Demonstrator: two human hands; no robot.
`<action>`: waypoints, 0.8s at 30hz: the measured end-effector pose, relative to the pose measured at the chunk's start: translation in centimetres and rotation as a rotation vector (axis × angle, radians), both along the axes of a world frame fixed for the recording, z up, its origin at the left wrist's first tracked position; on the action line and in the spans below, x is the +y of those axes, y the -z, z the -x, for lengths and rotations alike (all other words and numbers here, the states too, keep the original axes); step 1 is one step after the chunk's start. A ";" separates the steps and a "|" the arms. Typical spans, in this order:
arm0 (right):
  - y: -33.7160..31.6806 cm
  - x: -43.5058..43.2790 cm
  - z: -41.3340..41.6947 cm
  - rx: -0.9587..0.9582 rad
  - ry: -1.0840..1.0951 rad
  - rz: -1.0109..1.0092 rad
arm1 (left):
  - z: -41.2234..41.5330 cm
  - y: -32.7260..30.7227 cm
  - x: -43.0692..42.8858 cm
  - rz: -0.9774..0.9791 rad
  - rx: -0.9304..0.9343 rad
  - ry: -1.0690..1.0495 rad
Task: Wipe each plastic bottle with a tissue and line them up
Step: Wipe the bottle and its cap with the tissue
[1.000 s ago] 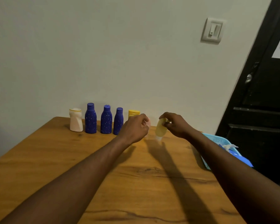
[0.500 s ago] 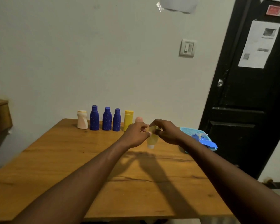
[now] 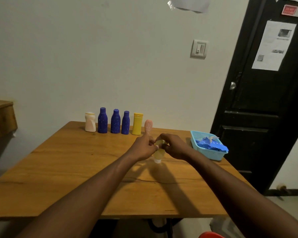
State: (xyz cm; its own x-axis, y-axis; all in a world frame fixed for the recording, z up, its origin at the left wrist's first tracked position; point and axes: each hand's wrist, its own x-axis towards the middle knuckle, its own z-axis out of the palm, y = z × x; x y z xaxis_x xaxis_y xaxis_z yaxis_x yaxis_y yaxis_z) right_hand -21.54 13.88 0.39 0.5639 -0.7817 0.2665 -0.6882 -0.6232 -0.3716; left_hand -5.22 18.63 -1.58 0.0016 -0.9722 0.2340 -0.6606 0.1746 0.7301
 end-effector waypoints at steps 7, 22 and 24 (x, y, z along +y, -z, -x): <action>1.1 0.0 0.1 0.047 -0.002 -0.011 | -0.2 0.8 0.2 -0.094 0.011 0.001; 1.4 -0.3 1.3 -0.054 0.029 -0.007 | 0.7 -0.3 0.5 -0.010 0.049 -0.042; 1.1 -0.4 2.1 -0.081 0.040 0.035 | 1.3 -1.0 0.5 0.032 0.043 -0.026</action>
State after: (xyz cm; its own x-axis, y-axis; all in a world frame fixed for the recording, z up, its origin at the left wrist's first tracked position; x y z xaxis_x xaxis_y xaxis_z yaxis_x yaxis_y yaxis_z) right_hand -23.61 13.44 -0.74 0.5080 -0.7924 0.3377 -0.6815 -0.6095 -0.4050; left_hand -6.55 19.16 -0.58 0.0378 -0.9637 0.2643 -0.6335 0.1815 0.7522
